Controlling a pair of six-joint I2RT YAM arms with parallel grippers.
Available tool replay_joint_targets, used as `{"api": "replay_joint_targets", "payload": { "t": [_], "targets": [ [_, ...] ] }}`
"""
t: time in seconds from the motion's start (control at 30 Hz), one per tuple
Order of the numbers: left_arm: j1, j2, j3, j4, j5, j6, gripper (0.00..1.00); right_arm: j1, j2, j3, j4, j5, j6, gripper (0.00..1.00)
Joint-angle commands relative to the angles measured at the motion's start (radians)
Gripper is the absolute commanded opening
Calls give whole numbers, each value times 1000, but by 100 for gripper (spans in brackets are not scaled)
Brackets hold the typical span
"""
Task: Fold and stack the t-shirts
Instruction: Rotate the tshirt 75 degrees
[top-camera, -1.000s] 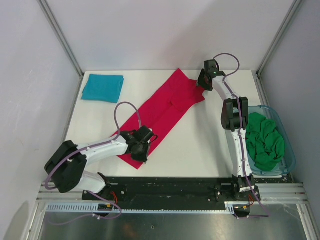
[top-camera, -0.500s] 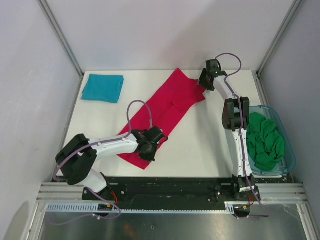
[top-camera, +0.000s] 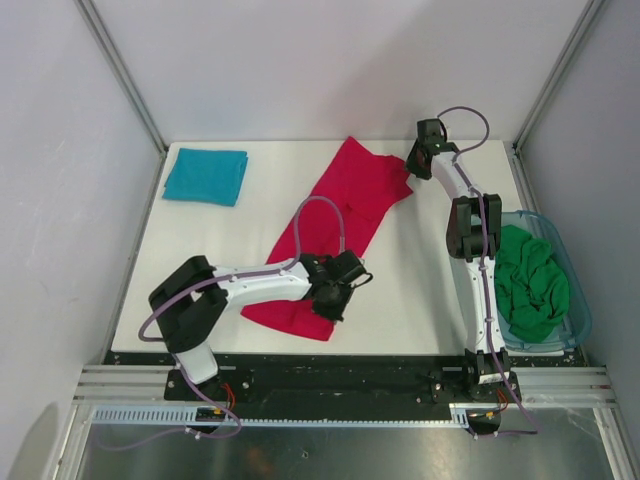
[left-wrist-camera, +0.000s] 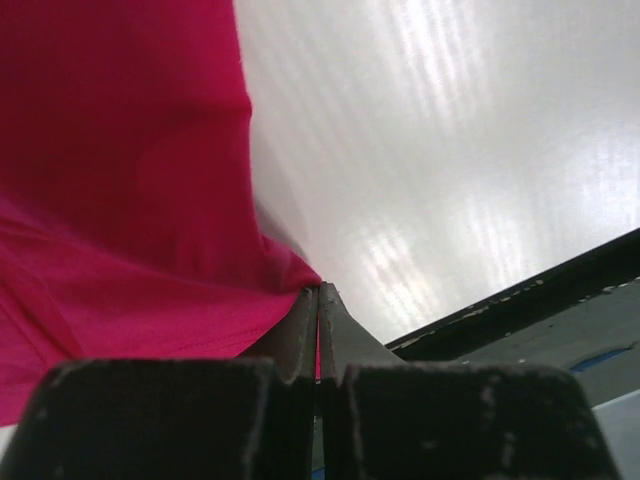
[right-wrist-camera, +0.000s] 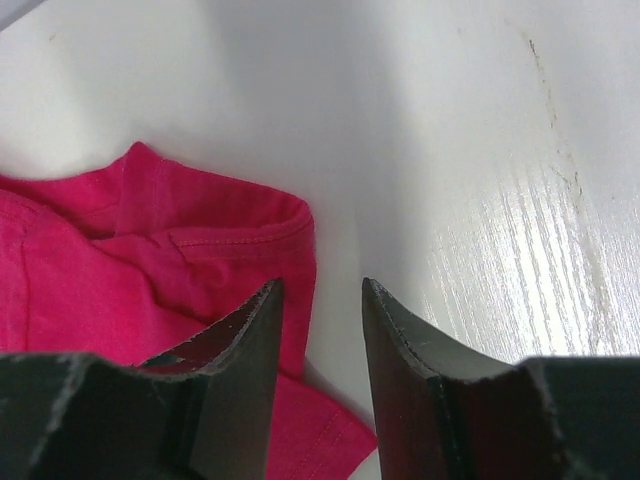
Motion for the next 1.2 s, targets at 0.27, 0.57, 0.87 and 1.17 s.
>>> {"api": "replay_joint_targets", "payload": {
  "t": [0.27,0.57,0.87,1.17],
  "targets": [
    [-66,101,161,8,104,-3,0,-13,91,113,54,-12,2,30],
    [-89,105,160,8,150,0,0,-14,124,113,126,-5,-12,21],
    [-89,64,132,8,120,4,26,-15,87,106,136,22,-30,39],
    [-27,-130,83,8,64,-16,60,-9,-139,88,-37,54,30,63]
  ]
}}
